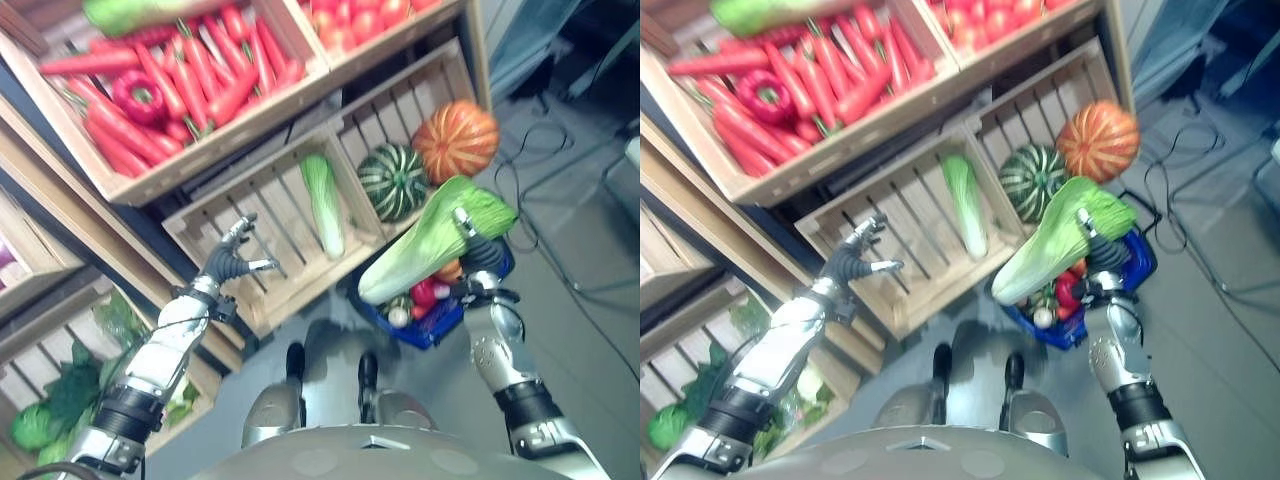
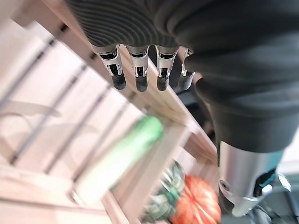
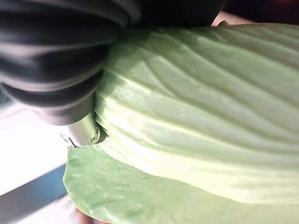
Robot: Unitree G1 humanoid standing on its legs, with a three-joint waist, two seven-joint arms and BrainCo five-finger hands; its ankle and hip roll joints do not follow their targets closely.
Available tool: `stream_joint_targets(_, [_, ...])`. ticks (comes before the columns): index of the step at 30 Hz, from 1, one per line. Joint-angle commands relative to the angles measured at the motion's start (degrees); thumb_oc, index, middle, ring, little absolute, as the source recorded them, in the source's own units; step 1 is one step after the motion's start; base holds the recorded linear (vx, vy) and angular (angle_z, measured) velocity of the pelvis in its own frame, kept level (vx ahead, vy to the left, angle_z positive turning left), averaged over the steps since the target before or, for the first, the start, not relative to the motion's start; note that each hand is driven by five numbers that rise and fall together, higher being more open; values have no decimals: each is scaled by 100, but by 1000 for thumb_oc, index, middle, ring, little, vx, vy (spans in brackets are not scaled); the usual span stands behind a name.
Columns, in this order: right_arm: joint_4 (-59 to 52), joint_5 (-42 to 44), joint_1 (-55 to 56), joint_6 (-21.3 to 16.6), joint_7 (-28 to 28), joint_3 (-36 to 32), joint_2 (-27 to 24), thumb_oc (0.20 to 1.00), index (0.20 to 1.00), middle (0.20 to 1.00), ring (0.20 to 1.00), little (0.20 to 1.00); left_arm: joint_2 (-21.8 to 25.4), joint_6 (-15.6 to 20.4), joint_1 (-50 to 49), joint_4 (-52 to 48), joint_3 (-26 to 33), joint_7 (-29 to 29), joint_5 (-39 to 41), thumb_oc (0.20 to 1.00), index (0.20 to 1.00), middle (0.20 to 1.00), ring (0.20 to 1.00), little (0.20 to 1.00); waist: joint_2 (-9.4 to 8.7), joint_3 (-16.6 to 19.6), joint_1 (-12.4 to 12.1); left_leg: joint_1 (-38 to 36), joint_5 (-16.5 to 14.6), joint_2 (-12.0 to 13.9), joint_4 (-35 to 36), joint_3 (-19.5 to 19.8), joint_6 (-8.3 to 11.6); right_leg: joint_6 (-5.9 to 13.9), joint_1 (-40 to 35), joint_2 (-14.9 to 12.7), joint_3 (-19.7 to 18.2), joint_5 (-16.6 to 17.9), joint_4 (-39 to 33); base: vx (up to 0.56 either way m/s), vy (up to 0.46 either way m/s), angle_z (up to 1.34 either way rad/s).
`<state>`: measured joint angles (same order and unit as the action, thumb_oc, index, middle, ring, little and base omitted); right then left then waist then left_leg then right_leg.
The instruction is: Pick up fruits and vegetables into the basket
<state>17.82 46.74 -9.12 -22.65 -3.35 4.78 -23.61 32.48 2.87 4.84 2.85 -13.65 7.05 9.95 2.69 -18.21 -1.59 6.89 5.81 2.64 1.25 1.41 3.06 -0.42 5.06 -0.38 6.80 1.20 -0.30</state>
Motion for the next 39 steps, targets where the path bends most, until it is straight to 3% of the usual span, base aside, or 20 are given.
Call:
stream_joint_targets(1, [-383, -600, -503, -767, -703, -223, -195, 200, 200, 200, 200, 200, 158, 569, 363, -168, 251, 591, -175, 1000, 1000, 1000, 1000, 1000, -174, -238, 55, 340, -659, -370, -935, -233, -320, 287, 430, -294, -116, -190, 897, -202, -31, 1])
stream_joint_targets(6, [-127, -1583, -1080, -996, -2214, -478, -384, 200, 200, 200, 200, 200, 110, 672, 802, -125, 48, 1001, -203, 1000, 1000, 1000, 1000, 1000, -215, -710, 47, 1221, -942, -388, -2029, -242, -259, 203, 1131, -349, -47, -344, 1684, -170, -33, 4])
stream_joint_targets(10, [397, -1613, -1852, -1016, -2852, -539, -626, 200, 200, 200, 200, 200, 40, 716, 1238, -122, -305, 1163, -406, 1000, 1000, 1000, 1000, 1000, -165, -1101, 34, 2035, -1189, -333, -2874, -324, -165, 147, 1781, -387, -24, -530, 2360, -207, 2, 2])
stream_joint_targets(16, [1400, -745, -2644, -1160, -2629, -521, -845, 200, 200, 200, 200, 200, -80, 692, 1848, 96, -787, 1413, -399, 1000, 1000, 1000, 1000, 1000, -51, -1159, -32, 3022, -1464, -443, -3697, -345, -168, 133, 2740, -474, 33, -717, 3185, -95, 3, 3])
stream_joint_targets(24, [2199, 230, -3335, -776, -2087, -327, -890, 200, 200, 200, 200, 200, -162, 783, 2372, 320, -1101, 1845, -494, 1000, 1000, 1000, 1000, 1000, 29, -1159, -133, 3701, -1561, -585, -4098, -350, -208, 169, 3514, -526, 55, -782, 3709, -25, -6, 7])
stream_joint_targets(26, [2278, 395, -3415, -535, -1908, -257, -905, 376, 376, 376, 376, 376, -159, 817, 2436, 333, -1094, 2011, -624, 1000, 1000, 1000, 1000, 1000, 36, -1159, -151, 3789, -1561, -592, -4105, -352, -222, 168, 3635, -514, 52, -794, 3764, 5, -16, 4])
stream_joint_targets(27, [2296, 459, -3444, -353, -1824, -195, -907, 1000, 1000, 1000, 1000, 1000, -144, 888, 2458, 351, -1079, 2151, -763, 1000, 1000, 1000, 1000, 1000, 31, -1159, -161, 3813, -1559, -605, -4103, -353, -219, 167, 3674, -502, 49, -795, 3786, 15, -16, 4])
stream_joint_targets(33, [2375, 219, -3426, 57, -1640, -2, -872, 1000, 1000, 1000, 1000, 1000, 16, 1075, 2588, 380, -1011, 2518, -1660, 1000, 1000, 1000, 1000, 1000, -4, -1159, -181, 3808, -1593, -633, -4154, -340, -211, 163, 3690, -490, 56, -820, 3870, 38, -25, 3])
stream_joint_targets(35, [2497, -580, -3418, 483, -2117, 185, -924, 1000, 1000, 1000, 1000, 1000, 175, 957, 2737, 493, -1014, 2761, -1915, 1000, 1000, 1000, 1000, 1000, -28, -1159, -165, 3733, -1640, -627, -4192, -343, -185, 176, 3621, -472, 39, -845, 3897, 68, -17, -1])
stream_joint_targets(39, [2637, -1073, -3498, 813, -2357, 394, -1002, 1000, 1000, 1000, 1000, 1000, 333, 862, 2994, 719, -1078, 3065, -2208, 1000, 1000, 1000, 1000, 1000, -64, -1159, -120, 3709, -1591, -608, -4156, -367, -192, 177, 3619, -463, 29, -794, 3877, 32, -5, -1])
